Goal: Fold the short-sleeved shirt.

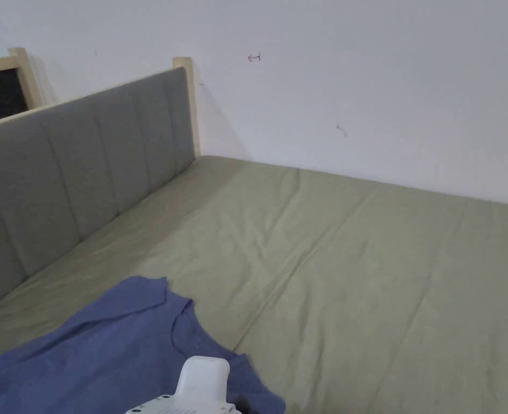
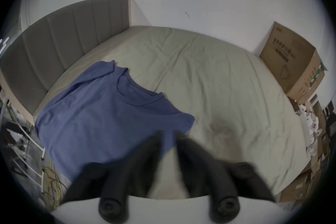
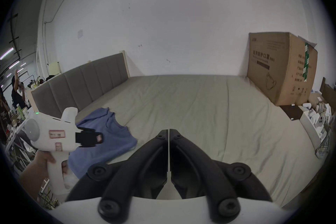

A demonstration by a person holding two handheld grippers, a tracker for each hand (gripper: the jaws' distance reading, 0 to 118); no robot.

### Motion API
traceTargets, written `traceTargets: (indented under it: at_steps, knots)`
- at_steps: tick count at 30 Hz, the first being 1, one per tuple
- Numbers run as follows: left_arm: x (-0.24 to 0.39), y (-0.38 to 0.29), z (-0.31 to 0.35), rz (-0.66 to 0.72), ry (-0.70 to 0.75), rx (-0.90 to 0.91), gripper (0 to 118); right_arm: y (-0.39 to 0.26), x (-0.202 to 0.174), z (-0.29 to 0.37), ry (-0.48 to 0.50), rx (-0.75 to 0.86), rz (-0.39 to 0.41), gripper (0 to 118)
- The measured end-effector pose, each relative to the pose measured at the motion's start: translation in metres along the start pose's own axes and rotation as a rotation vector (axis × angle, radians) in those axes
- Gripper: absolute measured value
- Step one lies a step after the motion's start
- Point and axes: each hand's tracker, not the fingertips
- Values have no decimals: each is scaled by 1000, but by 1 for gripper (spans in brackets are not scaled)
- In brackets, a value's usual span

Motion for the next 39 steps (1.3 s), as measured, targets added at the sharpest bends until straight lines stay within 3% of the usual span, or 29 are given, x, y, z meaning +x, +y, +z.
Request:
traceTargets:
  at_steps: [1, 3, 10, 18, 20, 22, 24, 25, 26, 28, 30, 39]
  knots:
    - [0, 4, -15, -12, -4, -46, 117, -1, 2, -6, -5, -14, -2, 1]
    - [-3, 8, -23, -32, -63, -34, 107, -5, 5, -16, -13, -33, -4, 1]
    - [15, 28, -83, -123, 40, -105, 114, -15, 13, -41, -12, -94, -42, 1]
    - [0, -5, -163, -53, 61, -319, 118, -19, 14, -51, -6, -112, -31, 1]
    - [-2, -19, -153, -44, 47, -125, 118, -19, 16, -52, 1, -115, -47, 1]
    - [0, -13, -148, -63, 60, -186, 118, -19, 17, -51, 4, -113, -57, 1]
    - [4, -2, -145, 17, 85, -216, 110, -20, 17, -50, 6, -112, -55, 1]
    - [2, 0, -140, 48, 103, -190, 97, -20, 17, -50, 6, -113, -53, 1]
    - [-2, 2, -135, 99, 115, -153, 78, -20, 17, -49, 5, -114, -53, 1]
    - [-15, 3, -121, 208, 182, -81, 3, -20, 19, -45, 11, -114, -71, 1]
    - [-34, -1, -126, 287, 43, -159, 3, -21, 21, -42, 19, -115, -88, 1]
    - [8, 45, -84, 267, 49, -4, 3, -17, 39, -22, 1, -81, -95, 1]
